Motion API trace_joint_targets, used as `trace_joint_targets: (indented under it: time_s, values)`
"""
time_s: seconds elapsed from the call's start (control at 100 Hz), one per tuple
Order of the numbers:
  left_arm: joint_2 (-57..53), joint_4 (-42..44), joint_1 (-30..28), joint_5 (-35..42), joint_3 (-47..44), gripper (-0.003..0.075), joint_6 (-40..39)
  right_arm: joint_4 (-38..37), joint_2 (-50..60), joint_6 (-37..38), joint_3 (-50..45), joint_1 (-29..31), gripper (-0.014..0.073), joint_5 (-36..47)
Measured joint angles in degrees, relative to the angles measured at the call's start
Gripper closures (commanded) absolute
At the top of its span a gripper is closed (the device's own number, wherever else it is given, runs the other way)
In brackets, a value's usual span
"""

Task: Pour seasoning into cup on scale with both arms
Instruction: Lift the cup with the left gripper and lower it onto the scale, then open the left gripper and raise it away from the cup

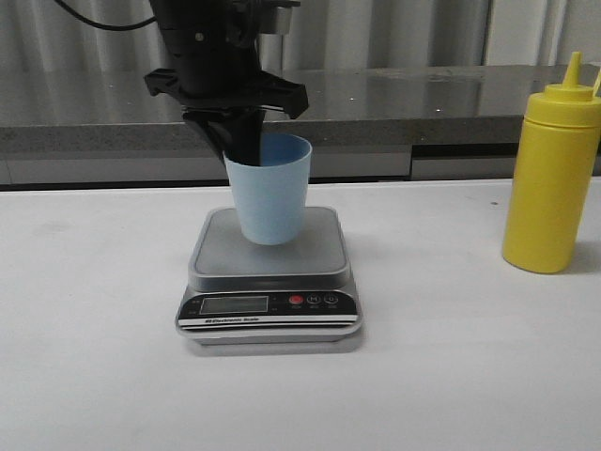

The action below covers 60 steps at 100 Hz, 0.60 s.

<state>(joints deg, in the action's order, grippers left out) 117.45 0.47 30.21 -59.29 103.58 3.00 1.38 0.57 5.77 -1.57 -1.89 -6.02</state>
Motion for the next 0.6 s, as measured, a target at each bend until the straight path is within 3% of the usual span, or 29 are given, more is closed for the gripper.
trace_joint_targets:
  time_s: [0.09, 0.19, 0.5, 0.6]
  values:
    - [0.0, -0.5, -0.4, -0.1, 0.0, 0.0433, -0.5, 0.0, 0.0, 0.0, 0.0, 0.0, 0.0662, 0.0]
    - [0.0, -0.9, -1.0, -0.1, 0.1, 0.0371, -1.2, 0.0, 0.0, 0.0, 0.0, 0.0, 0.0662, 0.0]
    - [-1.6, -3.1, -1.1, 0.4, 2.0, 0.0378, -1.6, 0.0, 0.0, 0.0, 0.0, 0.0, 0.0662, 0.0]
    - [-3.7, -4.5, -1.1, 1.1, 2.0, 0.0436, -1.6, 0.0, 0.0, 0.0, 0.0, 0.0, 0.0662, 0.0]
